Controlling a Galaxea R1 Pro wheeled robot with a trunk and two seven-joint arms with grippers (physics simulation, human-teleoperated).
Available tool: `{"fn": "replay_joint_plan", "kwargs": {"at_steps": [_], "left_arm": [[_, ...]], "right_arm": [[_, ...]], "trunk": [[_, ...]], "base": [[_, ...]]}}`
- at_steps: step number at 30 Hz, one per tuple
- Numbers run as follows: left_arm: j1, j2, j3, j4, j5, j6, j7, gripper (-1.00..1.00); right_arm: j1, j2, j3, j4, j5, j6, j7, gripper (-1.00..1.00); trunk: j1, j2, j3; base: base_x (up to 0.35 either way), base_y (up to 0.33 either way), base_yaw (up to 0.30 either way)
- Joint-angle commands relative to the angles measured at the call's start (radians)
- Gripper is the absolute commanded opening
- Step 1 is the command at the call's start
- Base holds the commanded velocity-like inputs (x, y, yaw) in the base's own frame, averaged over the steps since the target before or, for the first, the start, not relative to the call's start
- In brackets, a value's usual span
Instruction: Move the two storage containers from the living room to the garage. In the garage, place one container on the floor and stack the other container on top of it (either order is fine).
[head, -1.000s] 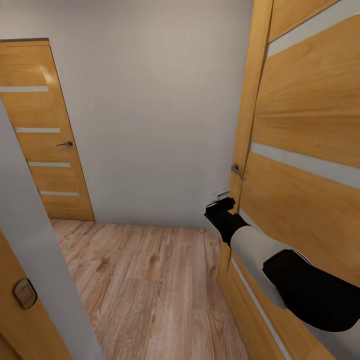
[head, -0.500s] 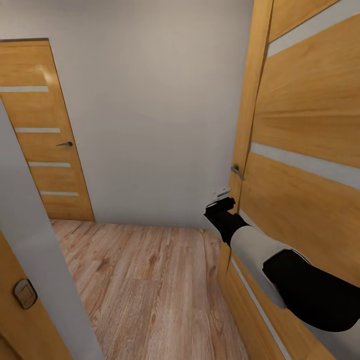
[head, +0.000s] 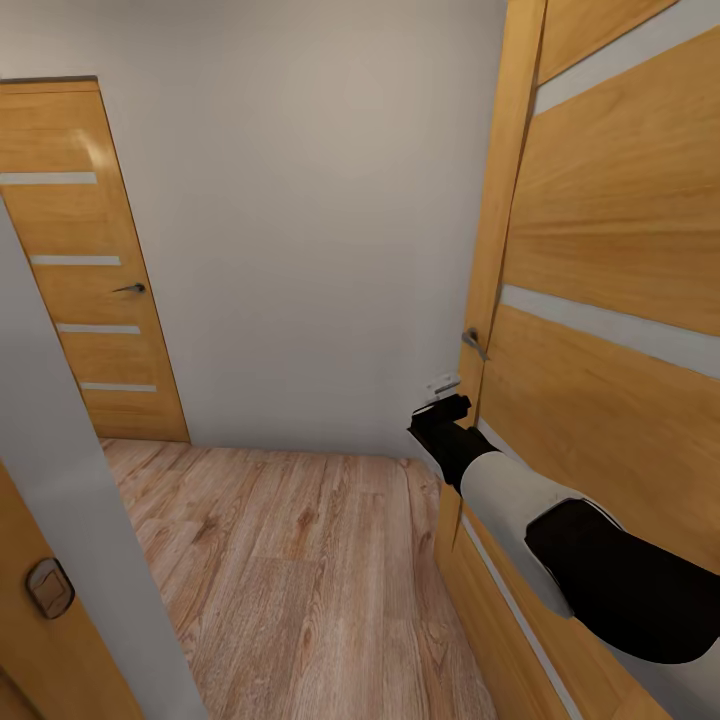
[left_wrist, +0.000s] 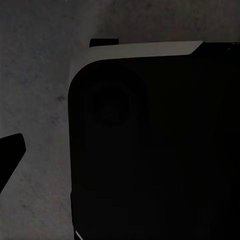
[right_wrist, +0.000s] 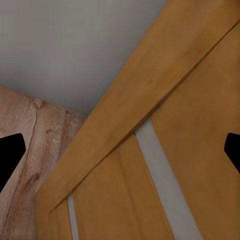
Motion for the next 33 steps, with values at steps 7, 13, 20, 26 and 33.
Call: {"fn": "replay_joint_plan", "kwargs": {"at_steps": [7,13,20,26,33], "left_arm": [[0.000,0.001,-0.001,0.000,0.002,-0.002,0.000,1.00],[0.000,0.000,-0.001,0.000,0.001,-0.001,0.000,1.00],[0.000,0.000,-0.001,0.000,0.002,-0.002,0.000,1.00],[0.000,0.000,-0.001,0.000,0.002,-0.002,0.000,1.00],[0.000,0.000,-0.001,0.000,0.002,-0.001,0.000,1.00]], "right_arm": [[-0.001,-0.001,0.008,0.000,-0.010,0.004,-0.003,1.00],[-0.001,-0.001,0.008,0.000,-0.009,0.003,-0.007,1.00],[-0.001,0.000,0.008,0.000,-0.011,0.004,-0.014,1.00],[-0.001,0.000,0.008,0.000,-0.009,0.004,-0.015,1.00],[-0.001,0.000,0.008,0.000,-0.007,0.004,-0.014,1.00]], "trunk": [[0.000,-0.001,-0.001],[0.000,-0.001,-0.001],[0.000,-0.001,-0.001],[0.000,-0.001,-0.001],[0.000,-0.001,-0.001]], "base": [[0.100,-0.086,0.000],[0.064,-0.052,-0.001],[0.006,-0.005,-0.131],[0.001,0.000,-0.141],[0.000,0.000,-0.019]]}}
